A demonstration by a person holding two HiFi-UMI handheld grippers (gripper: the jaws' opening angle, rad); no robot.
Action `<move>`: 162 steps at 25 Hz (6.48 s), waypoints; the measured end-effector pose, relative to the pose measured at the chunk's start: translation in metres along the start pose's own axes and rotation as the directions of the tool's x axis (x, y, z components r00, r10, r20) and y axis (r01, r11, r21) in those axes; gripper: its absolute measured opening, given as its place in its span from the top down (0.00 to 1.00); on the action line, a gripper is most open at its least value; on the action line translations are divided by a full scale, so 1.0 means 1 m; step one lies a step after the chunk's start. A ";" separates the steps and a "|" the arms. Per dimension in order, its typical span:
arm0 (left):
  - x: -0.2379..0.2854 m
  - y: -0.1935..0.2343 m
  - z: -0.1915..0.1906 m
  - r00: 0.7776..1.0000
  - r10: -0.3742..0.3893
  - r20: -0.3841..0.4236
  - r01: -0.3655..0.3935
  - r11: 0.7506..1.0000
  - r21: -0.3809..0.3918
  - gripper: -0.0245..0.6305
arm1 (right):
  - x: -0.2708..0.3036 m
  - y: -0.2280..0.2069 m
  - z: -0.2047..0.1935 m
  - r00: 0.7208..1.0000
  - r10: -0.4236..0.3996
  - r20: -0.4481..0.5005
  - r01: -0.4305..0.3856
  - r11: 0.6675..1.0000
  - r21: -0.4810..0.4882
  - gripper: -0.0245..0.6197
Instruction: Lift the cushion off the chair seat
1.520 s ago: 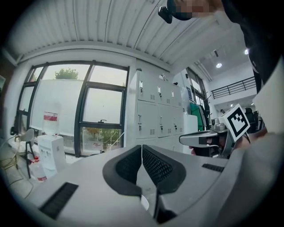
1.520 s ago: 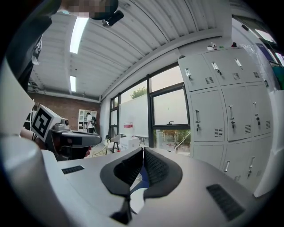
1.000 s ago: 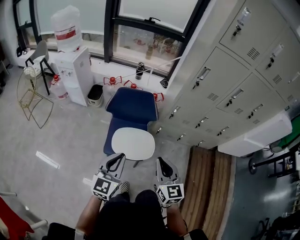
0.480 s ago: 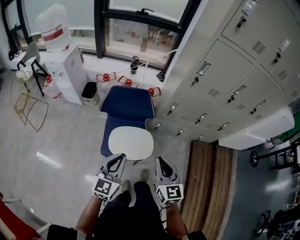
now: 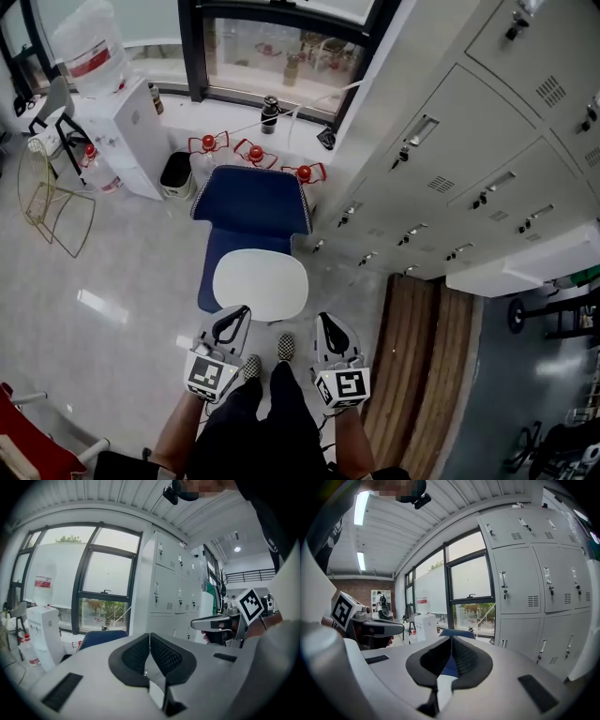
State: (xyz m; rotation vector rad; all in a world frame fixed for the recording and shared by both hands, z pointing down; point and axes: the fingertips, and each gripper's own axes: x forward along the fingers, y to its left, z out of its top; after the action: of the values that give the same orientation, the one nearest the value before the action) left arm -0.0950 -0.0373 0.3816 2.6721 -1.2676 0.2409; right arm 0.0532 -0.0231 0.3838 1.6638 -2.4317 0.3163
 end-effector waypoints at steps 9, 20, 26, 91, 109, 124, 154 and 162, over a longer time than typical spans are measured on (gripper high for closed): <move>0.079 0.014 -0.008 1.000 0.009 0.010 -0.008 0.999 -0.046 0.93 | 0.060 -0.054 -0.018 0.999 0.035 -0.042 -0.033 0.999 0.043 0.92; 0.151 0.032 -0.069 0.999 0.039 -0.034 -0.042 0.995 -0.093 0.93 | 0.124 -0.101 -0.089 0.988 0.081 -0.129 -0.073 0.995 0.070 0.92; 0.169 0.046 -0.116 0.993 0.060 -0.098 -0.072 0.989 -0.126 0.93 | 0.147 -0.117 -0.131 0.984 0.090 -0.152 -0.075 0.992 0.096 0.92; 0.240 0.062 -0.427 0.966 0.052 -0.255 -0.101 0.978 -0.183 0.93 | 0.239 -0.176 -0.496 0.920 0.143 -0.364 -0.034 0.957 0.290 0.86; 0.246 0.067 -0.465 0.958 0.062 -0.282 -0.115 0.978 -0.176 0.93 | 0.250 -0.167 -0.555 0.872 0.273 -0.407 -0.072 0.893 0.444 0.53; 0.240 0.080 -0.473 0.951 0.062 -0.302 -0.118 0.978 -0.171 0.93 | 0.256 -0.150 -0.565 0.839 0.319 -0.442 -0.111 0.894 0.435 0.53; 0.208 0.083 -0.387 0.966 0.080 -0.246 -0.119 0.982 -0.144 0.93 | 0.230 -0.137 -0.464 0.901 0.191 -0.389 -0.107 0.968 0.226 0.89; 0.190 0.077 -0.336 0.974 0.097 -0.204 -0.125 0.984 -0.125 0.93 | 0.212 -0.125 -0.392 0.924 0.195 -0.329 -0.136 0.972 0.194 0.90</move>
State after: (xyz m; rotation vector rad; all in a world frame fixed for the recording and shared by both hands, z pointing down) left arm -0.0596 -0.1522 0.7565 2.3984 -1.3210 0.4076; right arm 0.1041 -0.1496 0.8263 1.3212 -2.3281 0.7889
